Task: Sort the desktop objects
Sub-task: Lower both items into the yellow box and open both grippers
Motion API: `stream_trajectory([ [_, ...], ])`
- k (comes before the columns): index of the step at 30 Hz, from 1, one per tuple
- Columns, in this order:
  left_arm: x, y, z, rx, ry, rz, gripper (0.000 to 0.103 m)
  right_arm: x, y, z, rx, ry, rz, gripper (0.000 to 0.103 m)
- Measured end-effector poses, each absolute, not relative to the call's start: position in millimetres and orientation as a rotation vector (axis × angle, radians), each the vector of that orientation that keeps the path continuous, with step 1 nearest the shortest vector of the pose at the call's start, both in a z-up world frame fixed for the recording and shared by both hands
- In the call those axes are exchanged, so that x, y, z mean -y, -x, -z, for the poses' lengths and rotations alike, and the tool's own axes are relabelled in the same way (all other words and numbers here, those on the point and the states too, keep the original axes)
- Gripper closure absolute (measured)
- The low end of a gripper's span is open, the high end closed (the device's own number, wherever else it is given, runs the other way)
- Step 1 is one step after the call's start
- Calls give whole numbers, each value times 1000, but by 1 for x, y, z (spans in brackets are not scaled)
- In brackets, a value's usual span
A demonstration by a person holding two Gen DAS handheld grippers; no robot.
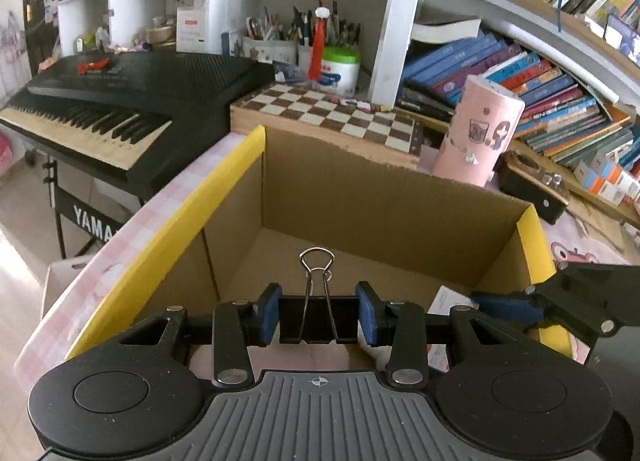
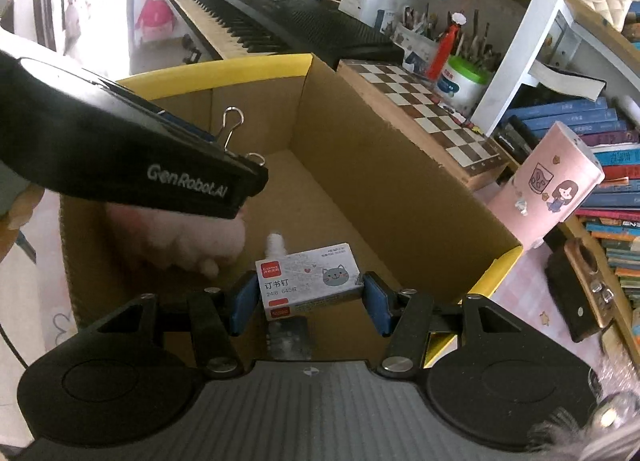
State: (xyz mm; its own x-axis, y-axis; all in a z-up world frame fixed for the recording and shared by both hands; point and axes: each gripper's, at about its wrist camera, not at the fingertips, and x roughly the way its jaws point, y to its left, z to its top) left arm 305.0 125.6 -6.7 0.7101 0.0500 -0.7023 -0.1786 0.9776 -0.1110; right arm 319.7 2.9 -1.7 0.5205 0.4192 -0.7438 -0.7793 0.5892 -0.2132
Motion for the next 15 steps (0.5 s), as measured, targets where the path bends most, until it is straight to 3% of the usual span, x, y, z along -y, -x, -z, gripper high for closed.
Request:
stream_trajectory([
  [4, -124, -306, 8, -773, 173, -128, 65, -3, -321, 2, -698, 565, -763, 49],
  [10, -124, -299, -1, -725, 176, -124, 51, 2, -317, -6, -657, 528, -733, 40],
  [15, -122, -273, -24, -635, 195, -111, 42, 18, -304, -23, -605, 467, -692, 40],
])
